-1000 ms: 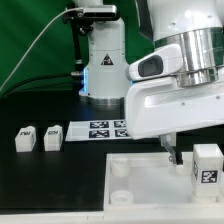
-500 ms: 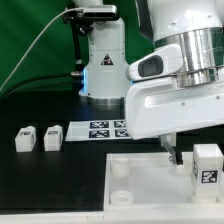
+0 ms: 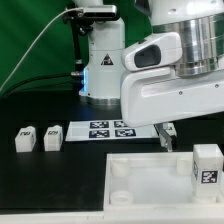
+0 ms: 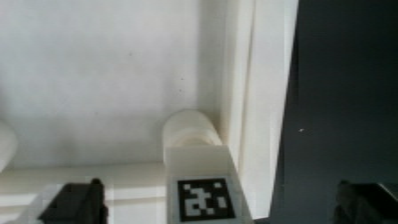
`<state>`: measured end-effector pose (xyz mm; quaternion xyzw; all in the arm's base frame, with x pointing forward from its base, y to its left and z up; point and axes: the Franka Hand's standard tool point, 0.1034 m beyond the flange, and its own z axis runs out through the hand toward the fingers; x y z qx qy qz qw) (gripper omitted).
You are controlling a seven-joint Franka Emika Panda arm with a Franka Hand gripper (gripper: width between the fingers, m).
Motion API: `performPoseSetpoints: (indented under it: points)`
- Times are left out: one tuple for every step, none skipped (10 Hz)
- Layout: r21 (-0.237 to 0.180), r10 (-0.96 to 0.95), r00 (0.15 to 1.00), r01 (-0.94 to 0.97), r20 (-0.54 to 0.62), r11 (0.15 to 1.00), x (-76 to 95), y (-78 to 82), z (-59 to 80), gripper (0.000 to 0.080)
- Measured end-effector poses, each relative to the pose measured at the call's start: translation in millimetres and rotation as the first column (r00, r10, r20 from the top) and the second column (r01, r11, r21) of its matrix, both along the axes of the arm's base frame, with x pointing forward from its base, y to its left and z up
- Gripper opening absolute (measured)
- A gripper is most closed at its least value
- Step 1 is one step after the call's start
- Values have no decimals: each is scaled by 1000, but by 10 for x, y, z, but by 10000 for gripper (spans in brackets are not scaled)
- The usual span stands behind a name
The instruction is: Assemble one leg
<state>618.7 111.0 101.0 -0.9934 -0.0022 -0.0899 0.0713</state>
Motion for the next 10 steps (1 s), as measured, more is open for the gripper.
performPoseSetpoints:
  points:
    - [0, 0, 1000, 0, 0, 1000, 0, 0, 0, 649]
    - [0, 0, 1000, 0, 0, 1000, 0, 0, 0, 649]
    - [0, 0, 1000, 0, 0, 1000, 0, 0, 0, 649]
    - [0, 0, 1000, 0, 0, 1000, 0, 0, 0, 649]
    - [0, 0, 1000, 0, 0, 1000, 0, 0, 0, 649]
    - [0, 0, 1000, 0, 0, 1000, 0, 0, 0, 649]
    - [0, 0, 1000, 0, 0, 1000, 0, 0, 0, 649]
    - [0, 0, 1000, 0, 0, 1000, 0, 0, 0, 649]
    - [5, 15, 992, -14, -126, 1000, -189, 10, -57, 649]
    - [5, 5, 992, -5, -123, 1000, -81, -8, 10, 649]
